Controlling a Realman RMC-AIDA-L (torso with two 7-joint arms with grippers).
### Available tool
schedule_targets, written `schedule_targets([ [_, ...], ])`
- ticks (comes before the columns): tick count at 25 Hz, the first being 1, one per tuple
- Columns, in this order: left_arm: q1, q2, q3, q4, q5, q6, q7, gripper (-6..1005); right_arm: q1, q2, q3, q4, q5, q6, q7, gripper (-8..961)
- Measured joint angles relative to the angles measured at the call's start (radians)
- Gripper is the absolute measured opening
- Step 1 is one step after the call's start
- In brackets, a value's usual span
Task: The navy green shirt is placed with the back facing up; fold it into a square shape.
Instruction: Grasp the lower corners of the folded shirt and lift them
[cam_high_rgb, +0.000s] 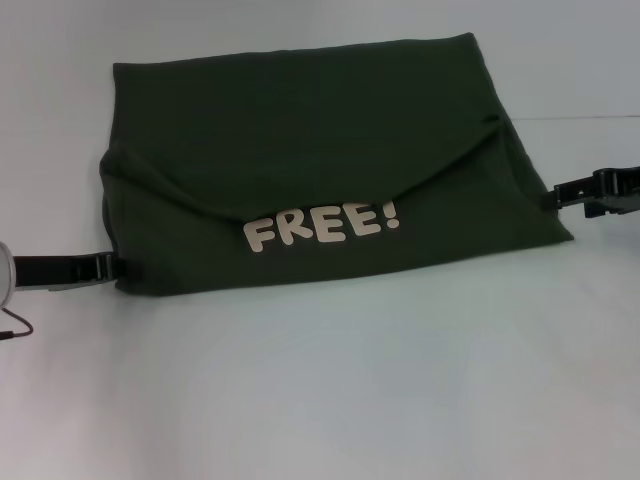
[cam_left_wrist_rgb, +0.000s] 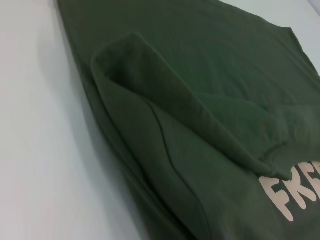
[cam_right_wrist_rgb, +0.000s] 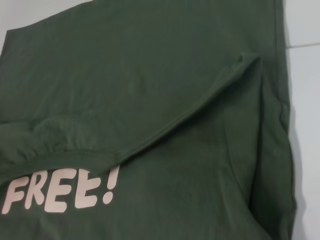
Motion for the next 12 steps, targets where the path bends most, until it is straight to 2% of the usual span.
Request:
schedule_targets([
  [6,0.001,-0.003,0.000,0.000,0.000,0.002,-0.002,40,0.010,0.035,-0.020,0.007,-0.003,0.078,-0.075,817],
  [12,0.003,-0.004,0.000,0.000,0.000,0.006,-0.002,39,0.011,0.072,-0.082,0.010,-0.006,0.184,-0.136,818],
])
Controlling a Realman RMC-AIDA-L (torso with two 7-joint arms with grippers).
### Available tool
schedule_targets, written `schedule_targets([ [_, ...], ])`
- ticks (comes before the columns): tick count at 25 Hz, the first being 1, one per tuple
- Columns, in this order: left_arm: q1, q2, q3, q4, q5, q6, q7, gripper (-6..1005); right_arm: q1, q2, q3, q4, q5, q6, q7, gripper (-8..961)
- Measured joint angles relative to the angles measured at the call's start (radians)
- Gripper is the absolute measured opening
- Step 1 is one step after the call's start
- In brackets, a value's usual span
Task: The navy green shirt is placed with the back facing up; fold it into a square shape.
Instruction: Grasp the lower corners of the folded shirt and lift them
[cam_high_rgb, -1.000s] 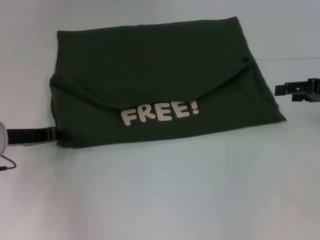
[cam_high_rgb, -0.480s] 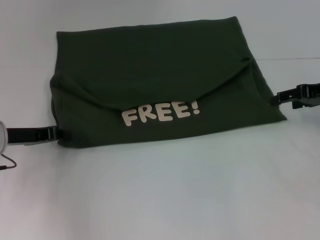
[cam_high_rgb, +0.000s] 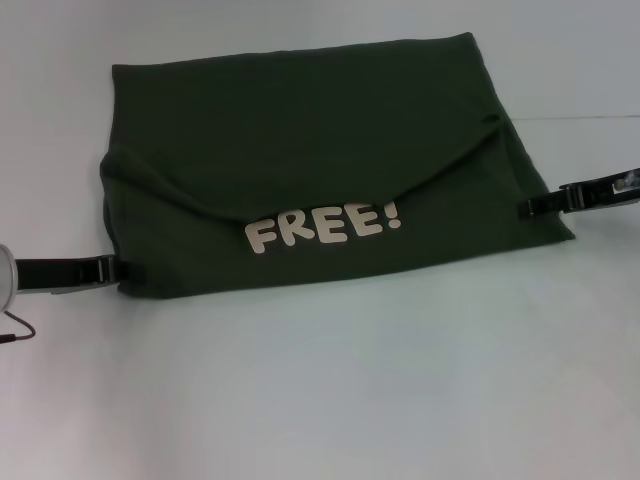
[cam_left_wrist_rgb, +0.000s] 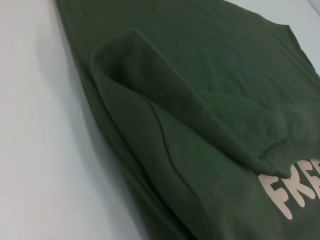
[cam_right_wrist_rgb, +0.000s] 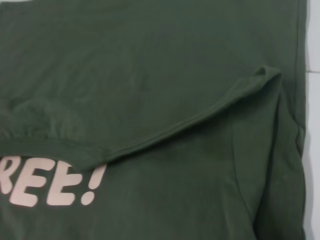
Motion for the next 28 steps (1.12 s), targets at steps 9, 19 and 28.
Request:
schedule_targets([
  [9,0.002,0.003,0.000,0.001,0.000,0.005,0.000,39,0.000,0.020,-0.035,0.029,-0.003,0.092,-0.044,818],
  [19,0.001,0.007,-0.003,0.005,0.000,-0.003,-0.001,40,0.004,0.064,-0.040,0.065,-0.004,0.197,-0.119,818],
  [28,-0.003,0.013,-0.005,0.005,0.000,-0.005,-0.004,39,0.010,0.077,-0.048,0.093,-0.001,0.238,-0.151,785],
])
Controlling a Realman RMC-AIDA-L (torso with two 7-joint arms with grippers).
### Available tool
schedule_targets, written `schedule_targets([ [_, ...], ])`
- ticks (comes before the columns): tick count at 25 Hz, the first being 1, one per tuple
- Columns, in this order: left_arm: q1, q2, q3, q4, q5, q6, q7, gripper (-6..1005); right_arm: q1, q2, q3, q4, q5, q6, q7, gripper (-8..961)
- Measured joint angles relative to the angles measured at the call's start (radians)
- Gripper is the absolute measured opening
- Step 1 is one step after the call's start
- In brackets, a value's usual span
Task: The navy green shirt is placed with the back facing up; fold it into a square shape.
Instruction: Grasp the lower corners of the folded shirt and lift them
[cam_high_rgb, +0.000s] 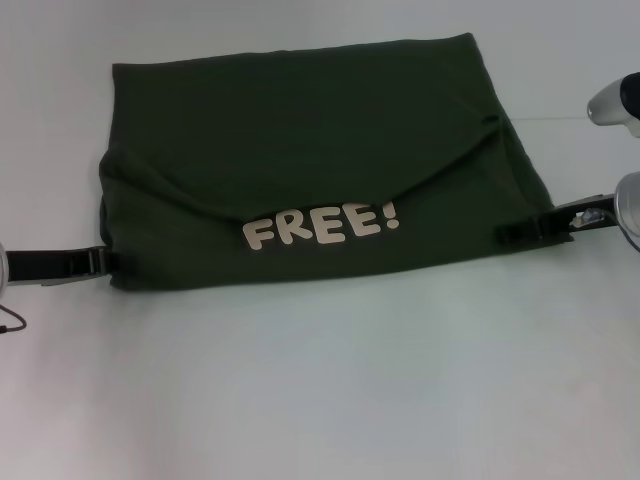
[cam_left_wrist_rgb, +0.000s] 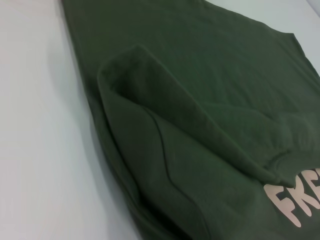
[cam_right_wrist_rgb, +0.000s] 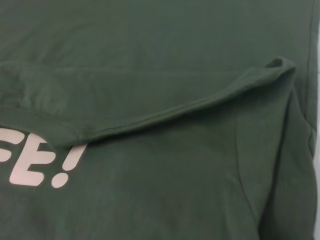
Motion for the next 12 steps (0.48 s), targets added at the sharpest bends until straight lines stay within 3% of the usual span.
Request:
schedule_targets([
  [11,-0.001,0.002,-0.003,0.000,0.000,-0.006,-0.002,39,-0.001,0.011,-0.002,0.001,-0.003,-0.002,-0.005,716],
  [12,-0.001,0.002,-0.003,0.000,0.000,-0.006,-0.002,39,-0.002,0.010,-0.001,0.001,-0.003,-0.003,-0.005,676],
])
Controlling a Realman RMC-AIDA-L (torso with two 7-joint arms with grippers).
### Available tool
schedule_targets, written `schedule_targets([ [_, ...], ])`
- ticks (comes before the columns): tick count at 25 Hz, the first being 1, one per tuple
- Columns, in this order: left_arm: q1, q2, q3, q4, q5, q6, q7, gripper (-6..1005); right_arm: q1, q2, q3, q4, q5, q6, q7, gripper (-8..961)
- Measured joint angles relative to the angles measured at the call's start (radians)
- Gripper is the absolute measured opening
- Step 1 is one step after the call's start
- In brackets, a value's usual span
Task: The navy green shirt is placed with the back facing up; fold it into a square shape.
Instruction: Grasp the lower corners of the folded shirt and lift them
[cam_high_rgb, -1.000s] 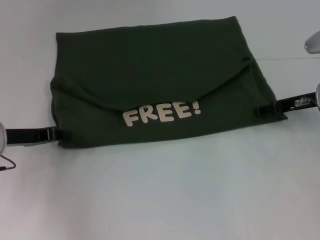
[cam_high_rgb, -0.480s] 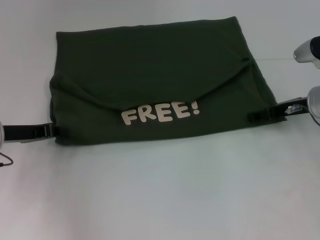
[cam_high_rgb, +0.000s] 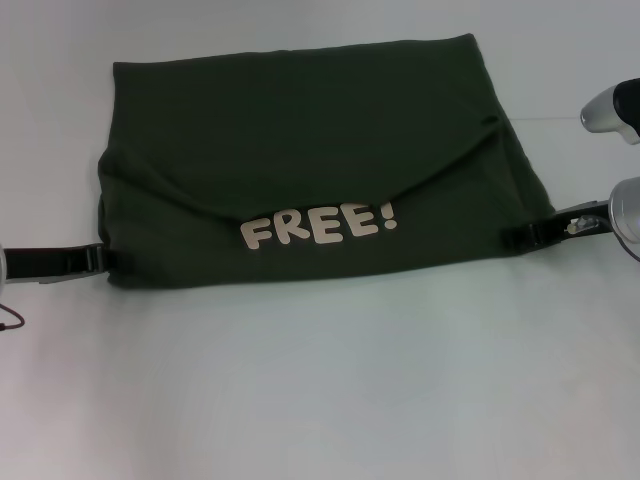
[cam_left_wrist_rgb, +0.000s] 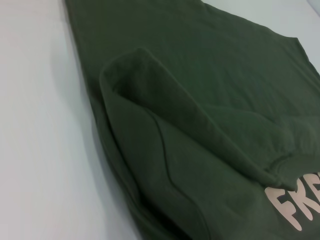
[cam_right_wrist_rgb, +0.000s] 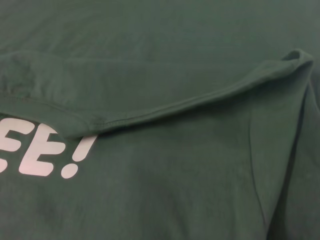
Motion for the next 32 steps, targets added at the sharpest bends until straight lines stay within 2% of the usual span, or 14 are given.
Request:
schedule_targets([
  [4,-0.001,0.001,0.000,0.000,-0.001,-0.002,0.000,39,-0.001,-0.002,0.003,0.000,0.000,-0.002,0.000,517],
  [9,-0.002,0.001,0.000,0.002,-0.001,-0.002,-0.008,39,-0.002,-0.003,0.001,-0.001,-0.004,-0.007,0.001,421],
  [12,-0.002,0.001,0.000,0.003,0.000,-0.002,-0.008,39,0.000,-0.006,0.000,0.002,-0.014,-0.012,0.013,426],
  [24,-0.002,0.005,0.000,0.003,0.000,-0.002,-0.008,39,-0.003,-0.014,0.004,0.001,-0.021,-0.024,0.032,218],
  [29,-0.002,0.013,0.000,0.003,-0.003,0.013,-0.011,39,-0.005,-0.019,0.015,-0.008,-0.018,-0.054,0.033,54],
  [32,-0.001,0.029,0.000,0.003,0.000,0.063,-0.021,39,-0.025,-0.025,0.056,-0.055,-0.016,-0.142,0.040,47],
])
